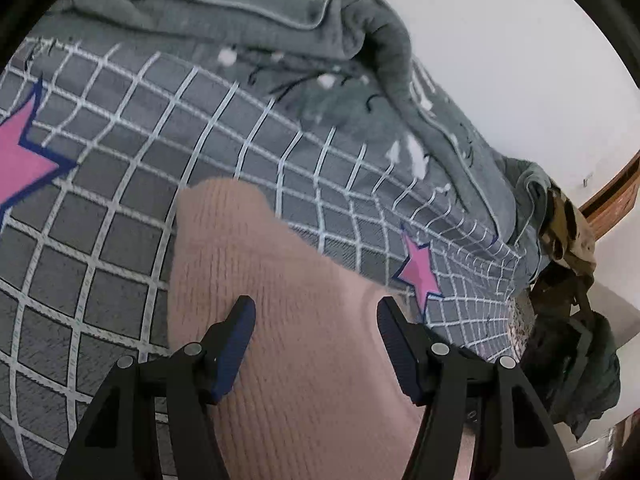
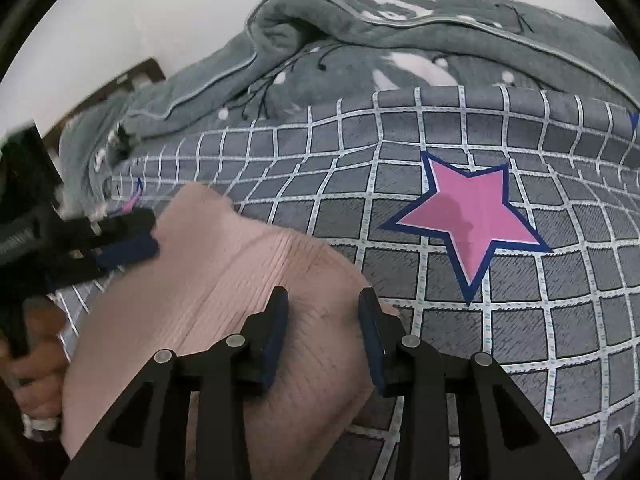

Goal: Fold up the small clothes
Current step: 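Smooth the folded sweater with both grippers held open over it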

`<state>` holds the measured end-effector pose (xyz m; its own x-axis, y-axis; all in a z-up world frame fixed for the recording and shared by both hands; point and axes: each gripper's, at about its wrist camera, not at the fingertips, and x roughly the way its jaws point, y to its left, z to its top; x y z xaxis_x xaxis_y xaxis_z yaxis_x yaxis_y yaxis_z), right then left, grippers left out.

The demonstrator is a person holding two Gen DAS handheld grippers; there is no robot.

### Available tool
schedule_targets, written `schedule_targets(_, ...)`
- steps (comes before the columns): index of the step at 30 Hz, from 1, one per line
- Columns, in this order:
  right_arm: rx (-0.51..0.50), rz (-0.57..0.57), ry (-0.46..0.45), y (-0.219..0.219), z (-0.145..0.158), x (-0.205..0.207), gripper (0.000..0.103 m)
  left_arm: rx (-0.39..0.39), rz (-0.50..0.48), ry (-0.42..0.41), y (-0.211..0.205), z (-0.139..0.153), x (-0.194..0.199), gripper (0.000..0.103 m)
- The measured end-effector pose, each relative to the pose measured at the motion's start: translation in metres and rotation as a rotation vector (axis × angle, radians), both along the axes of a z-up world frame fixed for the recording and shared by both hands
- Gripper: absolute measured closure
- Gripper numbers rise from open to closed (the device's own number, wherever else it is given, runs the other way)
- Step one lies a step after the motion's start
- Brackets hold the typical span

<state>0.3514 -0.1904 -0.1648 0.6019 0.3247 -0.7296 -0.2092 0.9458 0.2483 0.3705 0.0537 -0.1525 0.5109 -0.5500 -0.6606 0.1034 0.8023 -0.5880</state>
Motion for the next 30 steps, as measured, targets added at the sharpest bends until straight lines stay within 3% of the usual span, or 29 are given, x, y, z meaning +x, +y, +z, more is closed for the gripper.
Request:
schedule_targets(7,-0.073,-0.016,-0.060,0.010,0.001,-0.010,0.068,0.064,-0.003,-0.044,-0.007,-0.002,-0.010,0.042)
schedule_targets(30,-0.021,-0.025,-0.062,0.002,0.002,-0.012,0.063,0.183,0.105,-0.148,-0.008,0.011,-0.044,0.042)
